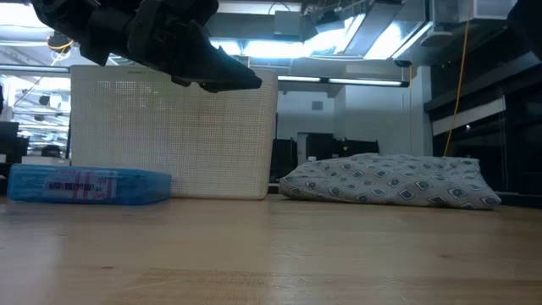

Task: Pick & place medical supplies in basket/bin
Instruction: Put the black bandage into the black bin

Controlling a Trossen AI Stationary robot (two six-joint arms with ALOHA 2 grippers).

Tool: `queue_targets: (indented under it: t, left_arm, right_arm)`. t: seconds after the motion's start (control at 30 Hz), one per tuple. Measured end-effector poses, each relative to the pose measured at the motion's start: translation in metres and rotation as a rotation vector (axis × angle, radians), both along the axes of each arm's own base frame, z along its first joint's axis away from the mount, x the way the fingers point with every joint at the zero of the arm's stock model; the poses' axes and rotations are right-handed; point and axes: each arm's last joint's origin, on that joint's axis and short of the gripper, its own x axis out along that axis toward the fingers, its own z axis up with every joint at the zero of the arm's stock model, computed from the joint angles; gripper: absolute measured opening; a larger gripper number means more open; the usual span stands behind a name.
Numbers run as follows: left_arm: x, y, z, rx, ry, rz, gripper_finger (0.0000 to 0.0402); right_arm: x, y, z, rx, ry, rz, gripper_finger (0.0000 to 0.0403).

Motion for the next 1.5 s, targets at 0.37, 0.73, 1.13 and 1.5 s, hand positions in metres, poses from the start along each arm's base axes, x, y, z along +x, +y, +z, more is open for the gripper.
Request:
queue_targets:
  t: [0.37, 0.73, 1.13, 1.5]
  left_arm:
    - [0.000, 0.000, 0.000, -0.003, 0.000, 0.001, 0.0182]
    - [0.000, 0.000, 0.000, -0.002, 0.001, 0.001, 0.0182]
    - [0.000, 0.000, 0.000, -0.002, 0.001, 0.000, 0.0182]
    - [0.000, 0.000, 0.000, -0.002, 0.003, 0.001, 0.0182]
  right_arm:
    - [0.004, -0.007, 0.000, 0.008, 0.035, 0.012, 0.0216]
    - [0.011, -0.022, 0.006, 0.085, 0.095, 0.060, 0.0213]
    - [0.012, -0.053, 0.061, 0.081, -0.077, 0.021, 0.0212]
    - [-0.042, -0.094, 0.104, -0.165, 0.099, -0.188, 0.0213]
